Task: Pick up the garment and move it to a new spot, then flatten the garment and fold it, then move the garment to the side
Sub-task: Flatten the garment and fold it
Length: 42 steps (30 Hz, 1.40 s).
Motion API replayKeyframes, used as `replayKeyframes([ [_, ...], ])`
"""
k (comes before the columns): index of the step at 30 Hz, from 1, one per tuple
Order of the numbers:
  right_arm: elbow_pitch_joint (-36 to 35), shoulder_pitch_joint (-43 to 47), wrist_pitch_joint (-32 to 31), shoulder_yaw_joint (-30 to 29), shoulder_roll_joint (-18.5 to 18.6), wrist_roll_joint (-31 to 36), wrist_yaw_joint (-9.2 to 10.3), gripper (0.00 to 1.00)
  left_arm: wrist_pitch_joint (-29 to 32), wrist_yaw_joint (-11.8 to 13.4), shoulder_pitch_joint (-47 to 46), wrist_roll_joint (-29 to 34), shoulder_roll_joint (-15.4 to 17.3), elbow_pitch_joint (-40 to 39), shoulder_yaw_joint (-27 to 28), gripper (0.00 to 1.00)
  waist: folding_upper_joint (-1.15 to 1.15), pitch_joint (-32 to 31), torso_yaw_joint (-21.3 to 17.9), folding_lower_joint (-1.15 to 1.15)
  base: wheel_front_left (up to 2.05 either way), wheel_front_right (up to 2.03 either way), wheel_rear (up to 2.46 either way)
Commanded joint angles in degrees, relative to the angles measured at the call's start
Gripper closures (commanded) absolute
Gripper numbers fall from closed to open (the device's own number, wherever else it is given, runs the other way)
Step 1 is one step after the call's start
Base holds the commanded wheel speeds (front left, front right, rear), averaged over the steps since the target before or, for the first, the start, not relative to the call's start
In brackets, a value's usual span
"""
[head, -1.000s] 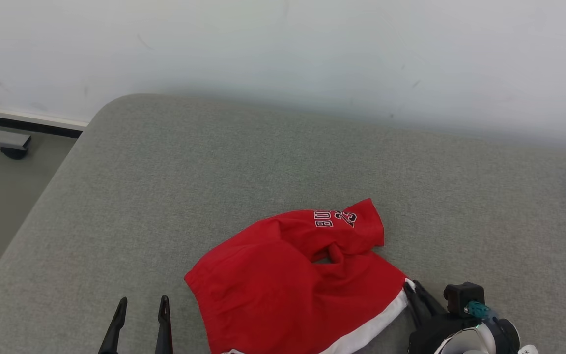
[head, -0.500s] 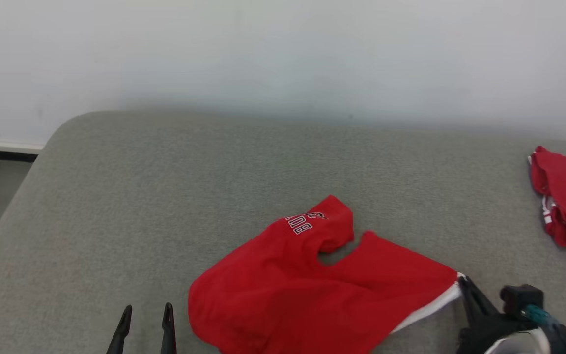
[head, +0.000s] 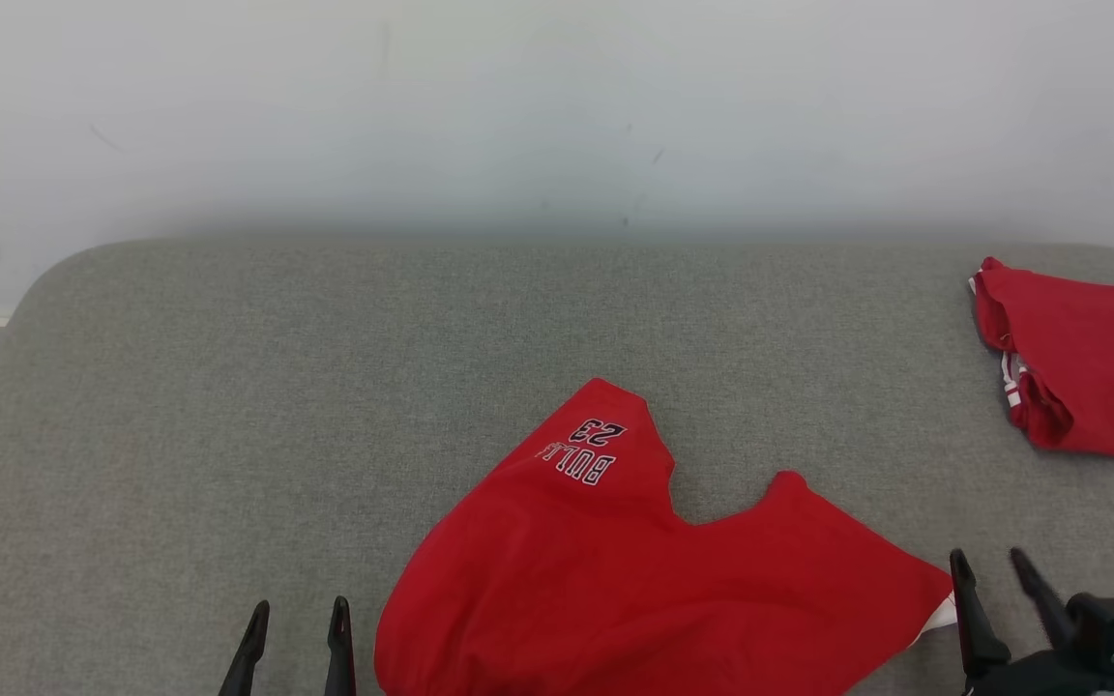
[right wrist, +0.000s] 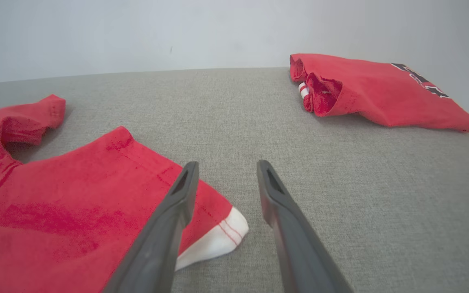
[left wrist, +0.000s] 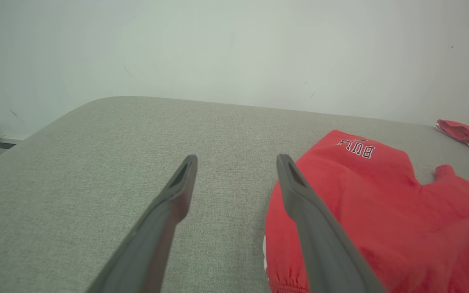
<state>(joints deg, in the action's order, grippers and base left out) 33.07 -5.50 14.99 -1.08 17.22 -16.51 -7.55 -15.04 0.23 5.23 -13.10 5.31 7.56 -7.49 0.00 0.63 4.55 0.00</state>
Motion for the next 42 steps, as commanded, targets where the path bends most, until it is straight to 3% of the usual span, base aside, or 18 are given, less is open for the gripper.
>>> replayKeyframes([
  [1,-2.17,0.67,0.21,-0.69,-0.08,0.96,0.17,0.00,-0.17,-0.18,-0.40,0.56,-0.32,0.17,0.17,0.00,0.00,-0.13,-0.10,0.00,0.00,0.00,0.00],
  [9,-13.37,0.47,-3.36,0.52,-1.94,3.18,0.17,0.00,-0.17,-0.89,-0.23,1.29,-0.75,0.11,0.74,0.00,0.00,-1.00,1.34,0.00,0.00,0.00,0.00],
  [15,-12.71,-4.95,-7.39,7.19,-2.18,2.40,0.17,0.00,-0.17,-1.48,-0.93,1.88,-1.04,0.17,0.50,0.00,0.00,-0.39,4.42,0.00,0.00,0.00,0.00],
  [22,-3.84,-15.85,-9.49,14.07,-2.72,1.10,0.17,0.00,-0.17,-1.71,-2.06,1.99,-1.64,0.77,-0.06,0.00,0.00,1.81,8.59,0.00,0.00,0.00,0.00],
  [28,9.97,-26.66,-11.58,18.07,-1.97,0.09,0.17,0.00,-0.17,-2.22,-3.64,1.58,-2.12,1.30,-1.15,0.00,0.00,4.52,12.88,0.00,0.00,0.00,0.00],
  [41,26.54,-36.12,-15.14,24.63,-3.03,-2.26,0.17,0.00,-0.17,-2.31,-5.73,0.59,-2.45,2.07,-1.92,0.00,0.00,7.48,15.29,0.00,0.00,0.00,0.00],
  [42,27.41,-36.48,-15.62,25.12,-3.19,-2.67,0.17,0.52,-0.17,-2.25,-5.82,0.53,-2.46,2.15,-1.87,0.00,0.00,7.51,15.24,0.00,0.00,0.00,0.00],
])
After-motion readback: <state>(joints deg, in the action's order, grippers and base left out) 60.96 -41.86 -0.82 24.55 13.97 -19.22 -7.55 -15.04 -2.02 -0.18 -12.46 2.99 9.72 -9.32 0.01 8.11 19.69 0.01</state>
